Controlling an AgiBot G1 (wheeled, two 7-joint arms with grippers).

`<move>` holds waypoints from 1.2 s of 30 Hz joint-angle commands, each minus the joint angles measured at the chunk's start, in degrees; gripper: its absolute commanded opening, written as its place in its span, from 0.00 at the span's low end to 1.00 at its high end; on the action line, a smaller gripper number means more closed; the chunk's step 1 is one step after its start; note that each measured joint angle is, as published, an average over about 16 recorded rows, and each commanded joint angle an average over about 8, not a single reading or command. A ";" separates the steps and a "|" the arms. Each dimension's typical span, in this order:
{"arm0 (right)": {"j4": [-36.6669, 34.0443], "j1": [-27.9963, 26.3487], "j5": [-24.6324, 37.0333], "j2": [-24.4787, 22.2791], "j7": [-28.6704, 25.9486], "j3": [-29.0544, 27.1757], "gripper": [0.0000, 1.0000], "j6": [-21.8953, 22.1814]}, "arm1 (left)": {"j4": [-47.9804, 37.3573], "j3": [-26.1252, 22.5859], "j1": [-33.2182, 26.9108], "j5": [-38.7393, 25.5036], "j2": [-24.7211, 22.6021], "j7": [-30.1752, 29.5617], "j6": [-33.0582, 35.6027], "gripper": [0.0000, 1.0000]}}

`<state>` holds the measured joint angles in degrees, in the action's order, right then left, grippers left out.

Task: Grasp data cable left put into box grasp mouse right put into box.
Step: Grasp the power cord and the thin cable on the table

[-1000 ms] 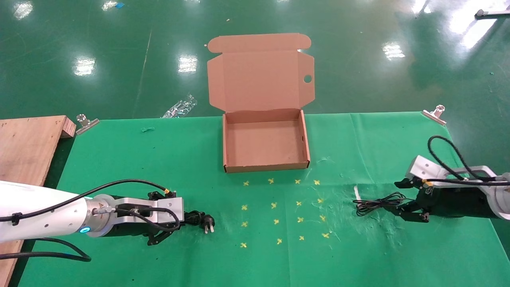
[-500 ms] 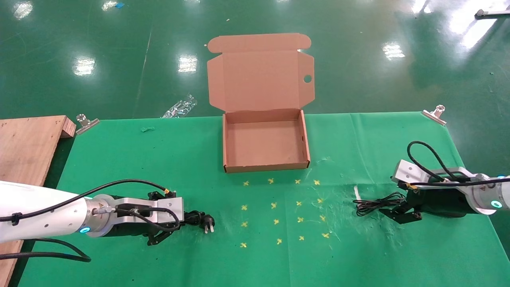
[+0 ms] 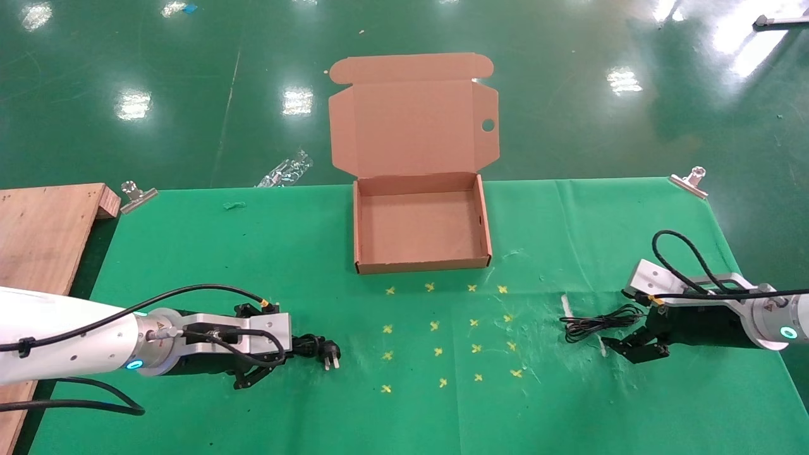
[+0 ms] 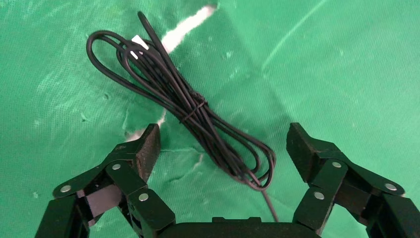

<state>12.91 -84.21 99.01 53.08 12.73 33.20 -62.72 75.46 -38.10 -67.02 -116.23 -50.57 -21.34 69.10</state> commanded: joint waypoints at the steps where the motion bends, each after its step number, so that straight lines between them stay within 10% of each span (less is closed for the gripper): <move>1: -1.18 -0.15 -0.30 -0.02 0.25 -0.21 0.00 0.10 | 0.00 0.00 0.00 0.00 0.00 0.00 0.00 0.00; 12: -4.08 -1.19 -0.77 0.35 2.08 -0.56 0.05 0.29 | 0.00 0.00 0.00 0.00 0.00 0.00 0.00 0.00; 20: -5.42 -1.43 -2.00 0.67 3.50 -1.24 1.00 -2.12 | -0.01 0.01 0.01 0.01 0.01 0.00 0.00 0.00; 36: -5.45 -1.41 -2.10 0.71 3.48 -1.28 1.00 -2.42 | -0.02 0.01 0.02 0.03 0.01 0.01 -0.01 0.00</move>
<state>7.45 -85.61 96.91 53.78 16.23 31.92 -65.17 75.44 -38.09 -67.01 -116.20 -50.56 -21.33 69.09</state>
